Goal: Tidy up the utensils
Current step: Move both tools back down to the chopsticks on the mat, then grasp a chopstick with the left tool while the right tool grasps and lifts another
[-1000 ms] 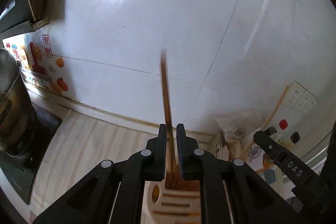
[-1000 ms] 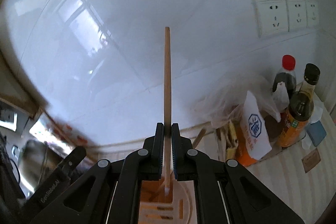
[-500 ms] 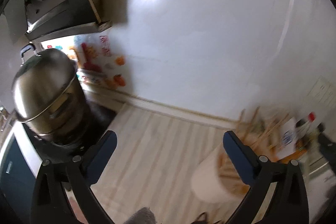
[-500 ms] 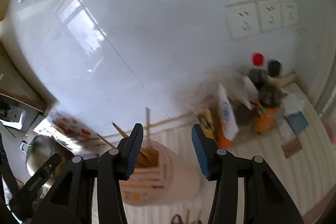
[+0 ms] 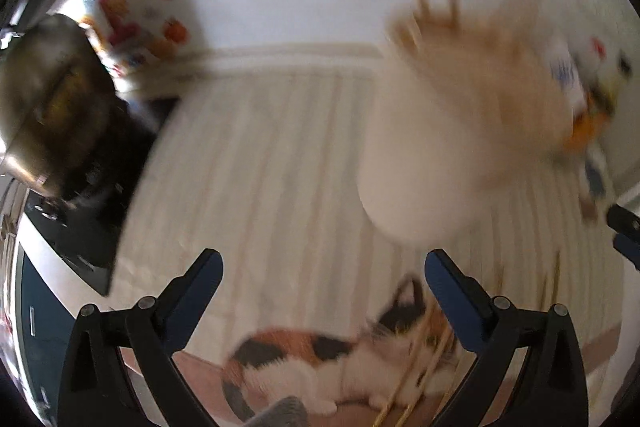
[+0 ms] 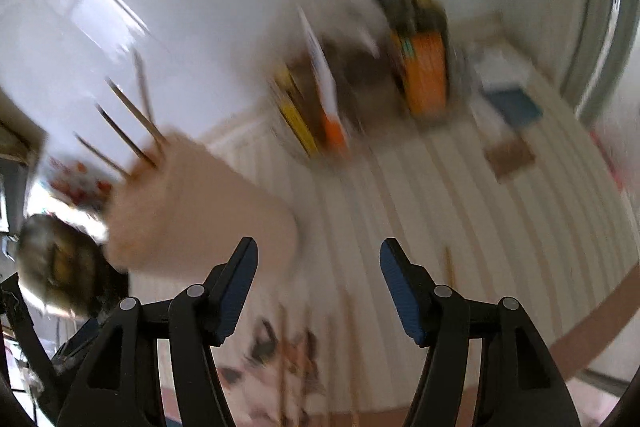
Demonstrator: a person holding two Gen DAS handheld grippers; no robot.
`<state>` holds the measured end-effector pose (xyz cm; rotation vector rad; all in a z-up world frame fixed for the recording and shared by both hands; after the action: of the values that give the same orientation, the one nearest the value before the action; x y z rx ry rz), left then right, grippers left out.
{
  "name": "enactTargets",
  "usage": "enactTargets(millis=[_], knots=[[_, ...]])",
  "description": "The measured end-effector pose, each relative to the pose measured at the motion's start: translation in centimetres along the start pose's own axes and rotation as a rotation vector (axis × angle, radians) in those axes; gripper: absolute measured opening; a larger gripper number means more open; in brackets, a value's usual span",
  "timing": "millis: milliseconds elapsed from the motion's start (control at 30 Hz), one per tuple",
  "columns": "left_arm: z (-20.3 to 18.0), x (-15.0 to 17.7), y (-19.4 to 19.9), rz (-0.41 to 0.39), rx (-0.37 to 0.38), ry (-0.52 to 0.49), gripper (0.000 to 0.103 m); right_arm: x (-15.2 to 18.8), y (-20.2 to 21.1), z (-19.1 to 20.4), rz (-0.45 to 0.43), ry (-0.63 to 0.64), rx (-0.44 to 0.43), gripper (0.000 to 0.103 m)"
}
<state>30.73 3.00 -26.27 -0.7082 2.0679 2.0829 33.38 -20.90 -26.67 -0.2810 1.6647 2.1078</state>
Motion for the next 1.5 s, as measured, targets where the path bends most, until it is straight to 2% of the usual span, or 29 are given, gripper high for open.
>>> enactTargets(millis=[67,133,267,367,467,567,633,767,867,933,1000,1100,1200,1267,1400,1500], knots=[[-1.2,2.4,-1.8,0.052,-0.013,-0.060,0.103,2.5,-2.2,-0.3,0.081,0.000,-0.006,0.059],[-2.3,4.6,-3.6,0.102,-0.018,-0.115,0.103,4.4,-3.7,-0.5,0.126,0.007,0.001,0.055],[-4.0,7.7,-6.2,0.195,-0.026,-0.193,0.100,7.8,-6.4,-1.7,0.198,0.001,0.043,0.038],[-5.1,9.6,-8.0,0.251,-0.020,-0.236,0.089,9.5,-7.5,-2.6,0.238,0.003,0.061,0.029],[-6.0,11.0,-9.5,0.313,-0.002,-0.267,0.070,10.5,-7.9,-3.1,0.259,0.009,0.070,0.029],[-6.2,11.2,-10.0,0.329,0.020,-0.241,0.040,11.1,-7.9,-3.3,0.274,0.018,0.078,0.029],[-6.2,11.1,-9.9,0.340,0.037,-0.221,0.005,11.4,-8.0,-3.2,0.283,0.023,0.075,0.029],[-4.6,10.4,-10.0,0.328,-0.002,-0.180,0.005,12.3,-8.7,-1.8,0.336,0.067,0.039,0.029],[-2.1,9.9,-10.2,0.333,-0.031,-0.096,0.005,12.8,-9.6,-0.3,0.378,0.100,0.011,0.029],[-0.3,9.8,-10.1,0.359,-0.045,-0.025,0.005,13.5,-10.1,0.6,0.400,0.145,0.015,0.029],[0.6,9.7,-10.1,0.370,-0.046,0.005,0.005,14.4,-10.7,1.5,0.425,0.192,0.027,0.029],[0.9,9.7,-9.9,0.361,-0.048,-0.002,0.005,14.8,-10.8,2.5,0.419,0.290,0.079,0.029],[1.1,9.8,-9.8,0.355,-0.052,-0.012,0.005,15.2,-10.8,2.8,0.434,0.380,0.124,0.018],[0.3,11.1,-9.7,0.352,-0.051,-0.020,0.005,15.3,-10.8,2.7,0.444,0.416,0.142,0.007],[1.0,11.1,-9.7,0.350,-0.044,-0.028,0.005,15.8,-10.4,1.8,0.465,0.441,0.154,0.007],[0.5,11.1,-9.9,0.342,-0.060,-0.077,0.005,15.8,-10.5,1.5,0.481,0.461,0.159,0.007]])
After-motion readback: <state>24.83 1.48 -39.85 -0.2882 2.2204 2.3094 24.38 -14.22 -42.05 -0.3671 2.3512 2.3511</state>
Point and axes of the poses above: each gripper's, at about its wrist camera, not at the fingertips, and y roughly against the way its jaws point, z to its left, x to its underside, the point moved 7 cm from there along -y, roughly the way its jaws point, and after that the axes turned 14 degrees about y, right-handed, at the moved point
